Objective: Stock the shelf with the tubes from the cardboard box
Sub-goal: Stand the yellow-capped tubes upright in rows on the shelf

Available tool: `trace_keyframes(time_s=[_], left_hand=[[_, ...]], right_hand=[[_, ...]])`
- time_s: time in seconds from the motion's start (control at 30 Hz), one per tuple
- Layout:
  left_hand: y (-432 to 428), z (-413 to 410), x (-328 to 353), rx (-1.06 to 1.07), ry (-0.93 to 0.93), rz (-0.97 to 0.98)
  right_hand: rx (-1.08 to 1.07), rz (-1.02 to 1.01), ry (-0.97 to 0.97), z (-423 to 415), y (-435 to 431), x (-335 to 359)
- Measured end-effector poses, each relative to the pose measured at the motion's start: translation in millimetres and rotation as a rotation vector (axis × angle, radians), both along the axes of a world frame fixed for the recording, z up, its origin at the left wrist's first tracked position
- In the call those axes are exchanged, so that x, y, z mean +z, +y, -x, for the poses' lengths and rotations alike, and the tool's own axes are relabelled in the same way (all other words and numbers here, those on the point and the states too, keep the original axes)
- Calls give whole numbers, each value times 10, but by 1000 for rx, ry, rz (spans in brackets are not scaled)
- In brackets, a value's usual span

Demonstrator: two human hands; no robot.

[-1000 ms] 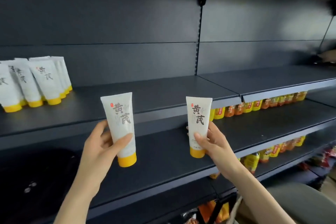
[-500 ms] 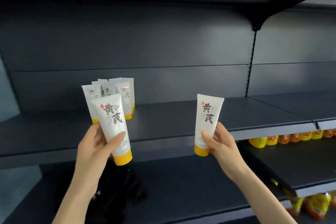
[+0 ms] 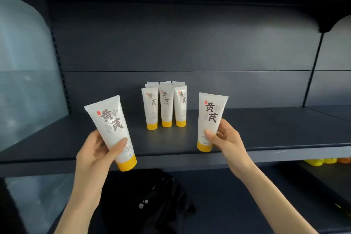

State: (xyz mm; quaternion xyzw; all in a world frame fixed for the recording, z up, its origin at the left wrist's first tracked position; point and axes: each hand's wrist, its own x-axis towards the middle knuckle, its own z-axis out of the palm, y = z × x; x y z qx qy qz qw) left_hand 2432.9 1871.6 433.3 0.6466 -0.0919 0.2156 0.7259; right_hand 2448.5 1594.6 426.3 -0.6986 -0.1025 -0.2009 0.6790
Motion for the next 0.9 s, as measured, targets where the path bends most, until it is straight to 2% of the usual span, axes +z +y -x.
trace_keyframes(time_s=[0.3, 0.5, 0.9], left_hand=[[245, -53, 64, -28, -16, -51], [233, -115, 68, -12, -20, -56], [122, -321, 23, 72, -3, -26]], right_hand=[[95, 52, 101, -766, 648, 207], [55, 161, 157, -1204, 969, 128], [-7, 289, 191, -1469, 1170, 77]])
